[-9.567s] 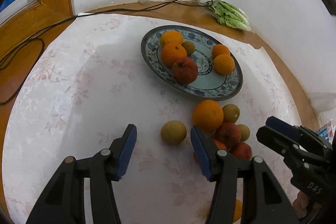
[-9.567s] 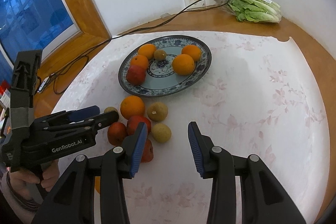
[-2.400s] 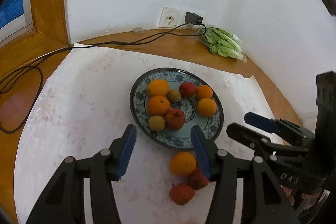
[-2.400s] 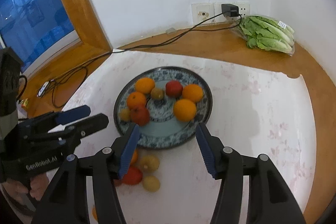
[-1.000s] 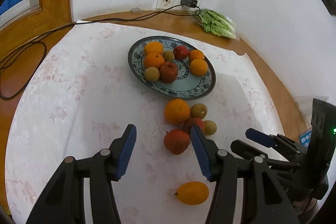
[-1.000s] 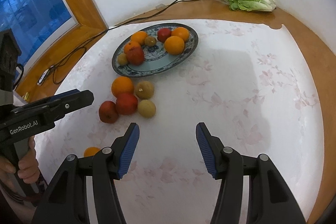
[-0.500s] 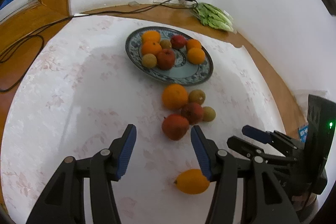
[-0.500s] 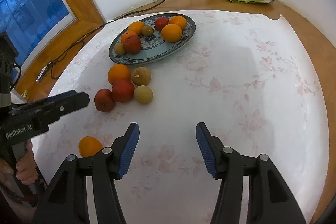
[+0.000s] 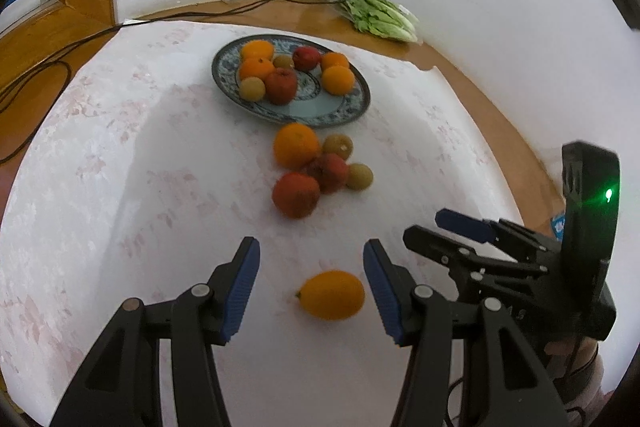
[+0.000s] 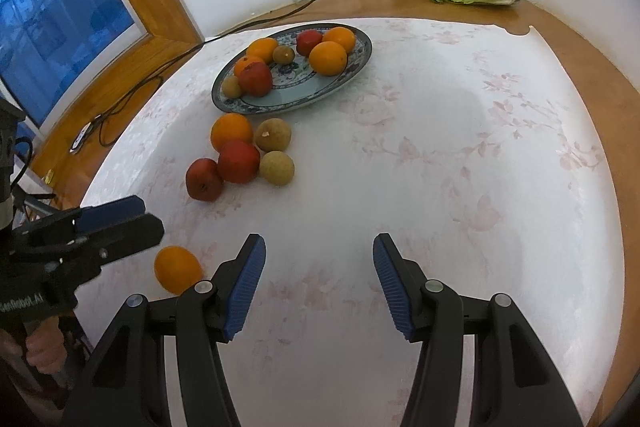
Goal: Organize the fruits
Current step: 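Grasp an orange with the left tool while the right tool grasps another orange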
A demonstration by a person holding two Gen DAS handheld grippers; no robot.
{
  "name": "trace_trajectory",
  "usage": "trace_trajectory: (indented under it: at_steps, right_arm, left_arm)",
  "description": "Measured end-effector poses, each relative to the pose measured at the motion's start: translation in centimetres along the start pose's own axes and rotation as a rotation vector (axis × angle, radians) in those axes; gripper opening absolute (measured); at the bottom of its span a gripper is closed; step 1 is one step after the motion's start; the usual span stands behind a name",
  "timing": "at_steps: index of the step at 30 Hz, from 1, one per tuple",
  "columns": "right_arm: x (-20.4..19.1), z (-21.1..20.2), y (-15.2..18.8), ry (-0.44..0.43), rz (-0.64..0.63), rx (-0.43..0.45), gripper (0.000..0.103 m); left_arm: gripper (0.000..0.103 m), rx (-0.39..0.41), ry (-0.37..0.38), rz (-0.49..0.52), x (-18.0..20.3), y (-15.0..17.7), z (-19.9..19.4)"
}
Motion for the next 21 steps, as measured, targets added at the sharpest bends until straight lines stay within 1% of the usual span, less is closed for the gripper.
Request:
trace_trajectory:
  at_steps: [6, 13, 18, 21]
  right_arm:
    - [0.1, -0.4, 0.3, 0.007, 0.003, 0.006, 0.057]
    - [0.2, -0.6, 0.7, 0.008, 0.009, 0.007, 0.057]
    - [0.1, -0.7, 0.6, -0.002, 0.004, 0.012, 0.057]
    - [-0.1, -0.6, 0.5, -0.004, -0.002, 0.011, 0.057]
  left_arm:
    - [0.057, -0.04, 0.004, 0.033, 0.8, 1.5, 0.9]
    - [0.056, -0.051, -0.007, 0.05, 1.0, 2.4, 1.6]
    - [0.045, -0.057, -0.014, 0.046, 1.0, 2.7, 2.1]
    - [0.044, -0.047, -0.012, 0.049, 1.0, 2.8, 2.2]
Point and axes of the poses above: each gripper's, at about its wrist camera, not at the fingertips, and z roughly the way its jaws point, x to its right, y to its underside, the point moved 6 cm from there along z, roughly the way its jaws point, and after that the axes turned 7 degrees about -z, right-handed, at the moved point
